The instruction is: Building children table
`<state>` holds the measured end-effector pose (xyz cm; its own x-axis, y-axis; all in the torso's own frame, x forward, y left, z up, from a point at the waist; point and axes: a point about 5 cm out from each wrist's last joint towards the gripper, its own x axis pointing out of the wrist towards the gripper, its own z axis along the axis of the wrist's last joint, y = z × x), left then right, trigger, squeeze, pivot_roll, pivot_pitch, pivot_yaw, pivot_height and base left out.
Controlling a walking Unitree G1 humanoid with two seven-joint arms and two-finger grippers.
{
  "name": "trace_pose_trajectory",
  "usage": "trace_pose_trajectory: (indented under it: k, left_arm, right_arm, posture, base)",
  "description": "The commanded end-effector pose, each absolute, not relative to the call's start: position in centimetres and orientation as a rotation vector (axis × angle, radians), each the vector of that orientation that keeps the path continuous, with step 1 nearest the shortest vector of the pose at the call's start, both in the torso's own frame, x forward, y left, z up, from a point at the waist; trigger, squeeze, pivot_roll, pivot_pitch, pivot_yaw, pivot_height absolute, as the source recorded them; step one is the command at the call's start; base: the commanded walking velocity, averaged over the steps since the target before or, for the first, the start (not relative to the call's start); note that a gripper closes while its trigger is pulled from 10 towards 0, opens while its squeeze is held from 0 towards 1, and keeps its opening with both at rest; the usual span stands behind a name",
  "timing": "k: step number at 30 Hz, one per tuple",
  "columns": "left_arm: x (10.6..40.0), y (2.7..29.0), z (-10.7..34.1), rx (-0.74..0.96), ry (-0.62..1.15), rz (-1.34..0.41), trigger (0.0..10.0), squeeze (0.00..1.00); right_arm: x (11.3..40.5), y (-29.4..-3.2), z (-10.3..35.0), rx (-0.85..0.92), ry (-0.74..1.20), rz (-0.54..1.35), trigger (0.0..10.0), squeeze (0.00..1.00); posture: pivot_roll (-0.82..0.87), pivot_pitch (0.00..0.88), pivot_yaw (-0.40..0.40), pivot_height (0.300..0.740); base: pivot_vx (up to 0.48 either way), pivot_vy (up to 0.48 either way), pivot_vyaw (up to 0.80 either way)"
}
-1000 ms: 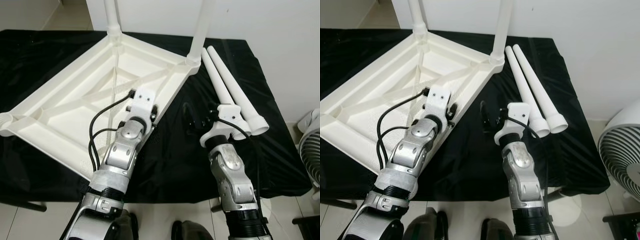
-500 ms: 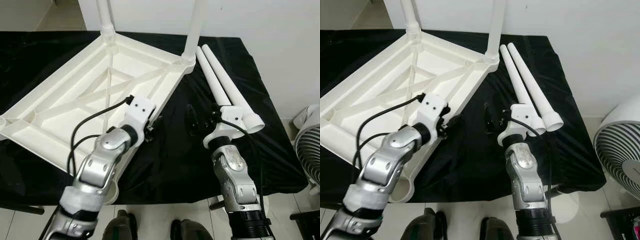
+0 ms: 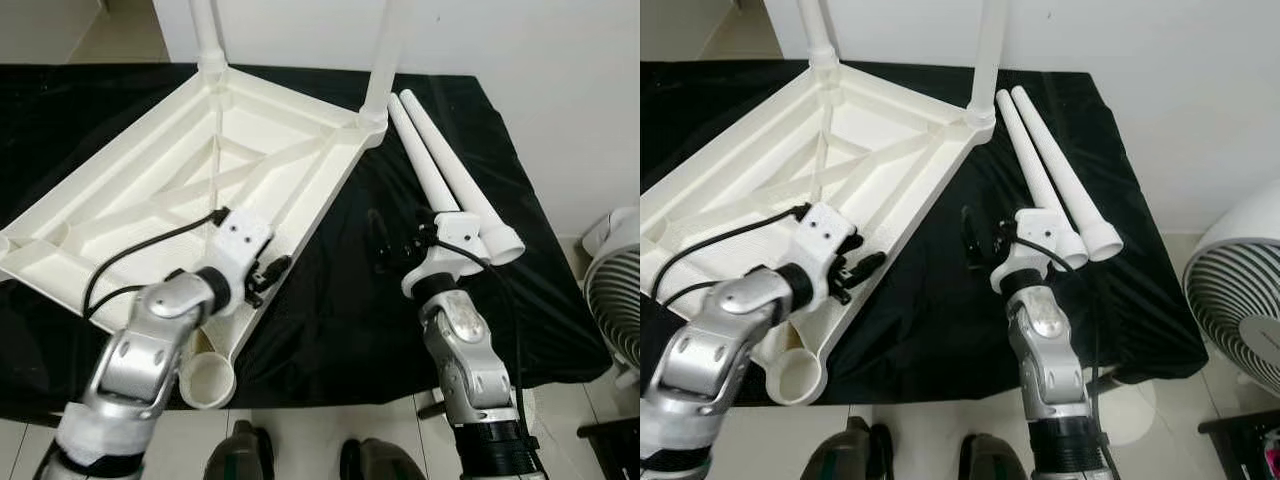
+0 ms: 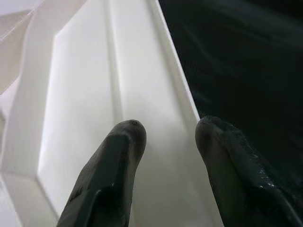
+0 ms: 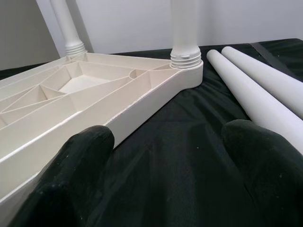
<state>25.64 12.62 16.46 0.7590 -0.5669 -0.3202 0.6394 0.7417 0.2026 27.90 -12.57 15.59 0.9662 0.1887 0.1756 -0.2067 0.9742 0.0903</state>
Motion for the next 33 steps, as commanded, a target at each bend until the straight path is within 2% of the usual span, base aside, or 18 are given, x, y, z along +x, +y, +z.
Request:
trace_pose_trajectory:
  k: [1, 9, 19, 20, 22, 23, 24, 25, 26, 33]
  left_arm:
    - [25.1, 12.3, 16.1, 0.297, 0.271, -0.724, 10.0, 0.00]
    - [23.6, 11.5, 14.4, 0.298, 0.372, -0.809, 10.0, 0.00]
    - [23.8, 11.4, 13.6, 0.309, 0.424, -0.750, 10.0, 0.00]
    - [24.2, 11.5, 13.0, 0.314, 0.455, -0.687, 8.5, 0.00]
    - [24.5, 11.6, 12.6, 0.319, 0.474, -0.645, 8.5, 0.00]
    - [24.6, 11.4, 12.3, 0.321, 0.481, -0.610, 4.7, 0.00]
    - [24.8, 11.3, 12.2, 0.303, 0.482, -0.571, 0.4, 0.00]
    - [24.8, 11.3, 12.2, 0.303, 0.482, -0.571, 0.4, 0.00]
    - [25.1, 11.1, 12.1, 0.287, 0.475, -0.521, 0.0, 0.00]
    - [26.6, 10.1, 12.7, 0.213, 0.423, -0.356, 0.0, 0.00]
  right_arm:
    - [27.8, -12.7, 15.1, 0.112, -0.144, 0.203, 10.0, 0.00]
    - [27.9, -12.8, 15.2, 0.105, -0.140, 0.207, 10.0, 0.00]
    - [27.8, -12.9, 15.2, 0.102, -0.142, 0.206, 10.0, 0.00]
    - [27.9, -12.9, 15.3, 0.103, -0.144, 0.205, 10.0, 0.00]
    - [27.9, -12.9, 15.4, 0.104, -0.146, 0.204, 10.0, 0.00]
    - [27.9, -12.9, 15.4, 0.102, -0.146, 0.203, 10.0, 0.00]
    - [27.9, -12.9, 15.5, 0.104, -0.147, 0.202, 10.0, 0.00]
    - [27.9, -12.9, 15.5, 0.104, -0.147, 0.202, 10.0, 0.00]
    - [27.9, -12.9, 15.5, 0.105, -0.149, 0.203, 10.0, 0.00]
    - [28.0, -12.8, 15.7, 0.116, -0.157, 0.198, 10.0, 0.00]
  posture:
    - [-0.03, 0.103, -0.006, 0.740]
    - [-0.04, 0.104, -0.010, 0.740]
    - [-0.04, 0.101, -0.008, 0.740]
    - [-0.05, 0.097, -0.007, 0.740]
    - [-0.05, 0.097, -0.007, 0.740]
    - [-0.05, 0.096, -0.007, 0.740]
    - [-0.05, 0.095, -0.007, 0.740]
    - [-0.05, 0.095, -0.007, 0.740]
    - [-0.05, 0.091, -0.007, 0.740]
    - [-0.05, 0.086, -0.007, 0.740]
  base:
    - [0.000, 0.000, 0.00]
    - [0.000, 0.000, 0.00]
    - [0.000, 0.000, 0.00]
    - [0.000, 0.000, 0.00]
    - [0.000, 0.000, 0.00]
    - [0.000, 0.000, 0.00]
    - [0.000, 0.000, 0.00]
    - [0.000, 0.000, 0.00]
    - [0.000, 0.000, 0.00]
    - [0.000, 0.000, 0.00]
